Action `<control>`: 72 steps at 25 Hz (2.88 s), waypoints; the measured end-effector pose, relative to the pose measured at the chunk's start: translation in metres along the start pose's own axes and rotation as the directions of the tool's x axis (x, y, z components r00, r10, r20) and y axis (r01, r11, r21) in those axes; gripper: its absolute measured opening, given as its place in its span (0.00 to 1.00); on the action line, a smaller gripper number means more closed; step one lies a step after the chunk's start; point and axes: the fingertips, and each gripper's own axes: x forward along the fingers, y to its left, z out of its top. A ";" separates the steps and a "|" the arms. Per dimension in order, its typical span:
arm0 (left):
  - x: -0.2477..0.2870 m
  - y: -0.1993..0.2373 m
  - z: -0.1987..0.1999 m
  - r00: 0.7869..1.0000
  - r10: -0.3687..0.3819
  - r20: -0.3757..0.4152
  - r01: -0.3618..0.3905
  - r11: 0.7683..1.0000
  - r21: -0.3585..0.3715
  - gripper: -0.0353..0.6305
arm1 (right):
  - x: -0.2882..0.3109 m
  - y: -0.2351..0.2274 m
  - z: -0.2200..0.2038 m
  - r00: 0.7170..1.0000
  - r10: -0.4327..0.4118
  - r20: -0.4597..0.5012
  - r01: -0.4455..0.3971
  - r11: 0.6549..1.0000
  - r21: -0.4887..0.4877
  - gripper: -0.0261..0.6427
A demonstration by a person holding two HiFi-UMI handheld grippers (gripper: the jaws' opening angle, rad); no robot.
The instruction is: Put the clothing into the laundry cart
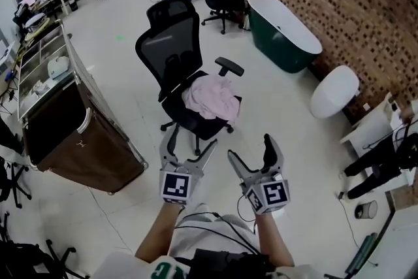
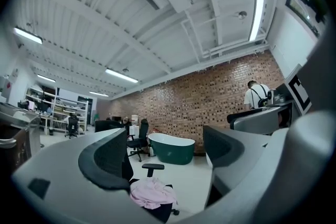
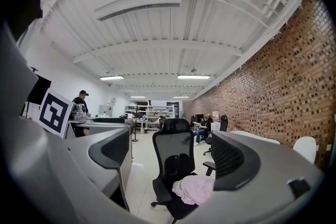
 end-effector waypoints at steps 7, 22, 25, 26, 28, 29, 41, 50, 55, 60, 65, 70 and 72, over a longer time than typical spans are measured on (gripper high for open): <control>0.060 0.030 -0.012 1.000 -0.005 -0.015 0.005 1.000 -0.025 0.71 | 0.065 -0.046 -0.025 0.999 -0.009 -0.034 0.011 0.999 0.050 0.79; 0.263 0.098 -0.048 0.985 0.158 -0.070 -0.160 0.987 -0.031 0.71 | 0.270 -0.186 -0.044 0.979 0.200 0.034 -0.203 0.972 0.118 0.79; 0.303 0.109 -0.043 0.978 0.201 -0.061 -0.202 0.979 -0.018 0.71 | 0.306 -0.219 -0.050 0.973 0.229 0.027 -0.230 0.965 0.124 0.79; 0.313 0.112 -0.047 0.974 0.215 -0.066 -0.216 0.976 -0.013 0.71 | 0.316 -0.228 -0.054 0.971 0.239 0.021 -0.240 0.963 0.123 0.79; 0.332 0.120 -0.056 0.968 0.237 -0.080 -0.239 0.971 -0.015 0.71 | 0.334 -0.244 -0.062 0.969 0.247 0.012 -0.247 0.961 0.124 0.79; 0.338 0.125 -0.060 0.965 0.248 -0.087 -0.250 0.968 -0.015 0.71 | 0.342 -0.249 -0.066 0.969 0.249 0.007 -0.247 0.960 0.128 0.79; 0.355 0.172 -0.142 0.928 0.281 -0.246 -0.286 0.958 0.014 0.71 | 0.395 -0.239 -0.140 0.935 0.344 -0.082 -0.323 0.925 0.198 0.79; 0.375 0.186 -0.247 0.901 0.181 -0.395 -0.261 0.952 -0.159 0.71 | 0.424 -0.224 -0.311 0.785 0.441 -0.435 -0.398 0.897 0.192 0.79; 0.368 0.188 -0.324 0.871 0.091 -0.483 -0.184 0.972 -0.149 0.72 | 0.451 -0.219 -0.422 0.631 0.498 -0.594 -0.477 0.854 0.209 0.84; 0.383 0.209 -0.370 0.852 0.108 -0.513 -0.252 0.942 -0.220 0.72 | 0.500 -0.218 -0.543 0.488 0.472 -0.734 -0.482 0.847 0.224 0.85; 0.392 0.208 -0.422 0.851 0.045 -0.524 -0.178 0.962 -0.206 0.72 | 0.534 -0.228 -0.636 0.418 0.317 -0.851 -0.474 0.875 0.093 0.96; 0.375 0.212 -0.434 0.840 0.037 -0.541 -0.206 0.945 -0.255 0.72 | 0.541 -0.233 -0.695 0.344 0.263 -0.901 -0.572 0.820 0.021 0.96; 0.361 0.216 -0.440 0.828 0.048 -0.559 -0.238 0.932 -0.273 0.72 | 0.544 -0.233 -0.715 0.307 0.230 -0.924 -0.623 0.782 -0.013 0.96</control>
